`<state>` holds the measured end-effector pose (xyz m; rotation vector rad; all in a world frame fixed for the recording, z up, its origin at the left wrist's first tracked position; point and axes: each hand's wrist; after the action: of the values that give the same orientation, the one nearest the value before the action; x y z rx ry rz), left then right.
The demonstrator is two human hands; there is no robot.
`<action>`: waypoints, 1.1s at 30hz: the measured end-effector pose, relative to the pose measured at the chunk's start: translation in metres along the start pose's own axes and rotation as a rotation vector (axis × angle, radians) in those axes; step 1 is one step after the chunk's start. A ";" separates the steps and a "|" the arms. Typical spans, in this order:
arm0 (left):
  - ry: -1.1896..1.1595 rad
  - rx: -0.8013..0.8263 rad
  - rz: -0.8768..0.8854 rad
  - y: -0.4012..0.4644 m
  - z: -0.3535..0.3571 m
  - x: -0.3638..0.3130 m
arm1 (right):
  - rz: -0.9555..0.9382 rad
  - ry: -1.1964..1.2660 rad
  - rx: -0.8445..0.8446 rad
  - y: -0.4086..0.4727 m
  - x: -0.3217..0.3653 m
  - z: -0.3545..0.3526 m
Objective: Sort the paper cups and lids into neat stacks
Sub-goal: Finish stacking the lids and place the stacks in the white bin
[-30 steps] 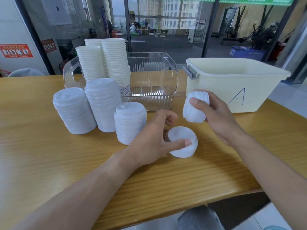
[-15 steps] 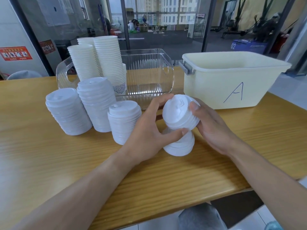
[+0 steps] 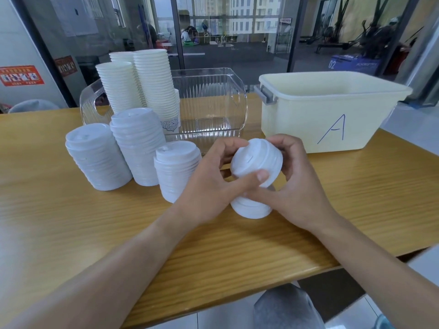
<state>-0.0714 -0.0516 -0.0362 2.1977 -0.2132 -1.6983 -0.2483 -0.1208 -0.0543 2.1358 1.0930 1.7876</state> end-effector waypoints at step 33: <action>-0.246 -0.075 -0.102 0.003 -0.007 -0.010 | 0.269 -0.185 0.243 -0.011 0.008 -0.008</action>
<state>-0.0666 -0.0500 -0.0245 1.9743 -0.0976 -1.9985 -0.2602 -0.1103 -0.0516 2.6431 1.0661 1.5812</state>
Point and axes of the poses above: each hand's wrist, its own y-axis towards the middle knuckle, its own z-axis out of the palm, x = y × z, and after that the axes turned 2 degrees about -y, right-handed
